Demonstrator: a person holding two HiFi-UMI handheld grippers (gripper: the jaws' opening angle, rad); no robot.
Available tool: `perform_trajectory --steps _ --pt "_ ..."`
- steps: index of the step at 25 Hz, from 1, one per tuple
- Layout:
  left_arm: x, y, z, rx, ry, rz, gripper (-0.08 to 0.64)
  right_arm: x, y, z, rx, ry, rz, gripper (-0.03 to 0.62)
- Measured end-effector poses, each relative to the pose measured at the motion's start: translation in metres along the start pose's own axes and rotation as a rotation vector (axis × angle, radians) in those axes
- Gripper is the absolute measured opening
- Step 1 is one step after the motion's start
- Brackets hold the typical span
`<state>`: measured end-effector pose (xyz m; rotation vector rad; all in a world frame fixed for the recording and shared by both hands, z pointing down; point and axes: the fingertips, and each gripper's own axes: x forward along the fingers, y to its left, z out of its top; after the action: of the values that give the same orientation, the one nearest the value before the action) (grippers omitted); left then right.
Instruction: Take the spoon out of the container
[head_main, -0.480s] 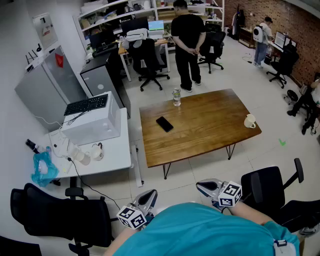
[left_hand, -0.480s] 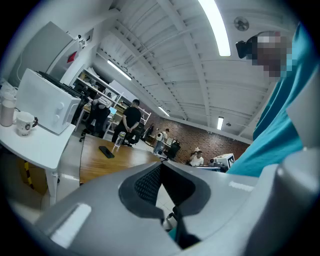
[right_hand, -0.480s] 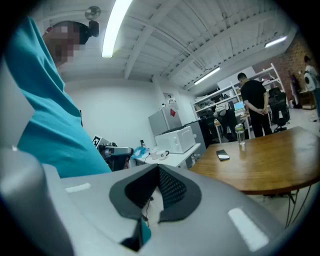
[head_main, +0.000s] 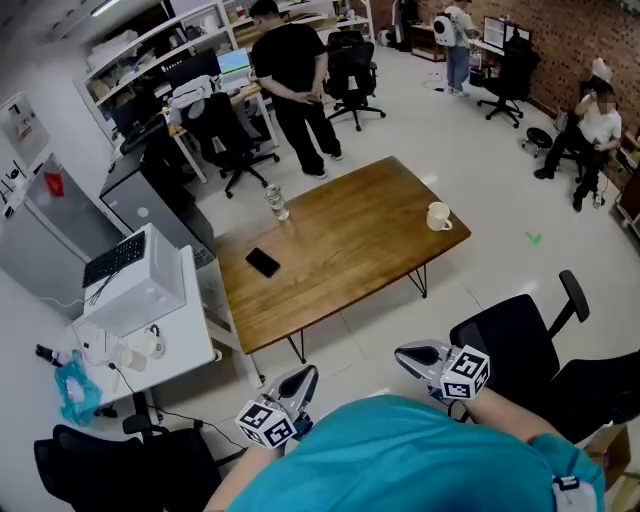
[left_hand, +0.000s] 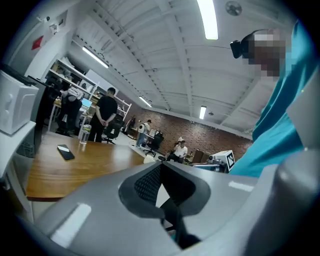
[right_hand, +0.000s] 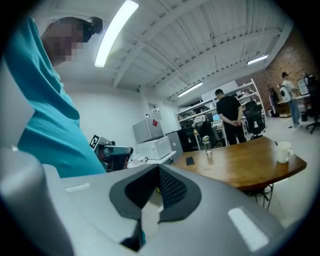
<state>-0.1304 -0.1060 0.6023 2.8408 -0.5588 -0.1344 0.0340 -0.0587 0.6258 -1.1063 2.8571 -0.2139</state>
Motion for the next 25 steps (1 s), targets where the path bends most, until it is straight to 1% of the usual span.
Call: perform_trajectory --steps 5,7,9,11,12,14,17,19,22,23,25 --pt "0.089 -0.017 0.006 0.002 0.059 -0.118 0.0 -0.049 -0.052 0.026 -0.028 -0.01 -0.116 0.002" --pt "0.118 -0.023 0.002 0.006 0.079 -0.157 0.0 -0.067 -0.07 0.027 -0.028 -0.022 -0.168 0.002" --pt "0.148 -0.027 -0.006 0.03 0.093 -0.2 0.0 -0.085 -0.092 0.021 -0.021 -0.043 -0.216 0.002" --pt "0.173 -0.016 -0.005 0.046 0.106 -0.25 0.0 -0.082 -0.115 0.024 -0.018 -0.049 -0.272 0.002" --pt "0.182 -0.001 -0.001 0.044 0.11 -0.279 0.0 -0.07 -0.127 0.028 -0.02 -0.044 -0.302 0.002" --pt "0.203 0.046 0.009 0.04 0.106 -0.334 0.0 -0.035 -0.158 0.036 -0.025 -0.031 -0.359 0.002" --pt "0.234 0.111 0.028 0.033 0.085 -0.389 0.0 0.006 -0.205 0.048 -0.02 -0.025 -0.437 0.002" --pt "0.24 0.148 0.033 0.019 0.103 -0.43 0.0 0.031 -0.22 0.047 0.0 -0.018 -0.505 0.002" --pt "0.251 0.2 0.036 0.035 0.143 -0.517 0.0 0.068 -0.248 0.039 0.028 -0.003 -0.591 0.002" --pt "0.263 0.213 0.04 0.031 0.153 -0.537 0.0 0.075 -0.265 0.041 0.041 -0.001 -0.616 0.002" --pt "0.295 0.236 0.048 0.008 0.173 -0.553 0.0 0.082 -0.298 0.049 0.066 0.002 -0.654 0.002"
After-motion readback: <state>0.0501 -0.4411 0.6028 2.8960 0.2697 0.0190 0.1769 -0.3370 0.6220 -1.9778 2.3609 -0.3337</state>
